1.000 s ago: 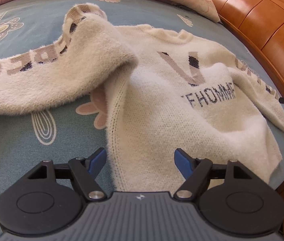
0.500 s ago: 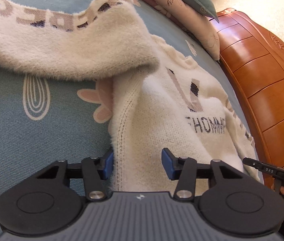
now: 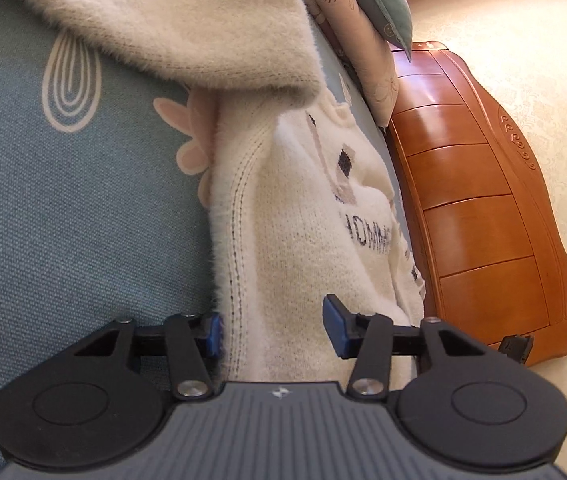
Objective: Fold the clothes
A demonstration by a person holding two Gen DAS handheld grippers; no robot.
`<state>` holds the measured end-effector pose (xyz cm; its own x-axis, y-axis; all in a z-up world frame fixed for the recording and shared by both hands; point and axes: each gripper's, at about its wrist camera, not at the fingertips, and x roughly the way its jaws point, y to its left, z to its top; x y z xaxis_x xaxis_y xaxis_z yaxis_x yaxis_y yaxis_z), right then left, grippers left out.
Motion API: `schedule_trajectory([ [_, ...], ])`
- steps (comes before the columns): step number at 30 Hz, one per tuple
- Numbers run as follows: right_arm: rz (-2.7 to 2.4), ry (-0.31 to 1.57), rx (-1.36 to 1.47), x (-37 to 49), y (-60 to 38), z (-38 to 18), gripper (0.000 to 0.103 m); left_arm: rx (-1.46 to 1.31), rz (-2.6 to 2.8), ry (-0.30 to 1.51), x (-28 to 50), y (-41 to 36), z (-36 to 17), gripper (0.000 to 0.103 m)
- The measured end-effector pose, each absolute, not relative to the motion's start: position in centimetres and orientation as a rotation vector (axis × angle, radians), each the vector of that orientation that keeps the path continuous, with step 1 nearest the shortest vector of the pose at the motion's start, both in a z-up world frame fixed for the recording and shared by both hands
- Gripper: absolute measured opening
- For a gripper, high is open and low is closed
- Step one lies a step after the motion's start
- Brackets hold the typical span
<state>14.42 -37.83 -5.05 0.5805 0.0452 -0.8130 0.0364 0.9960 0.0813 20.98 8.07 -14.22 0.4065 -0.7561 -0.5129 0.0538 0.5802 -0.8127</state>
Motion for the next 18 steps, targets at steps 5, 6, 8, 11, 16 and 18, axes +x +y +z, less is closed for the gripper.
schedule_trajectory([
  [5,0.028,0.943,0.090,14.2,-37.1,-4.6,0.039,-0.580,-0.452,1.049,21.1,6.3,-12.1,0.007],
  [6,0.033,0.939,0.084,14.2,-36.9,-4.3,0.039,-0.551,-0.434,1.048,21.1,6.2,-11.5,0.007],
  [8,0.032,0.932,0.069,14.1,-36.6,-3.8,0.039,-0.519,-0.409,1.041,21.5,6.7,-10.3,0.007],
  [11,0.039,0.921,0.066,14.0,-36.4,-3.1,0.039,-0.485,-0.379,1.013,22.3,8.3,-8.0,0.007],
  [16,0.070,0.919,0.072,13.9,-35.9,-2.6,0.043,-0.462,-0.328,0.952,24.9,11.4,-4.7,0.007],
  [18,0.076,0.934,0.082,14.0,-36.0,-3.1,0.044,-0.452,-0.325,0.972,25.6,11.5,-5.0,0.008],
])
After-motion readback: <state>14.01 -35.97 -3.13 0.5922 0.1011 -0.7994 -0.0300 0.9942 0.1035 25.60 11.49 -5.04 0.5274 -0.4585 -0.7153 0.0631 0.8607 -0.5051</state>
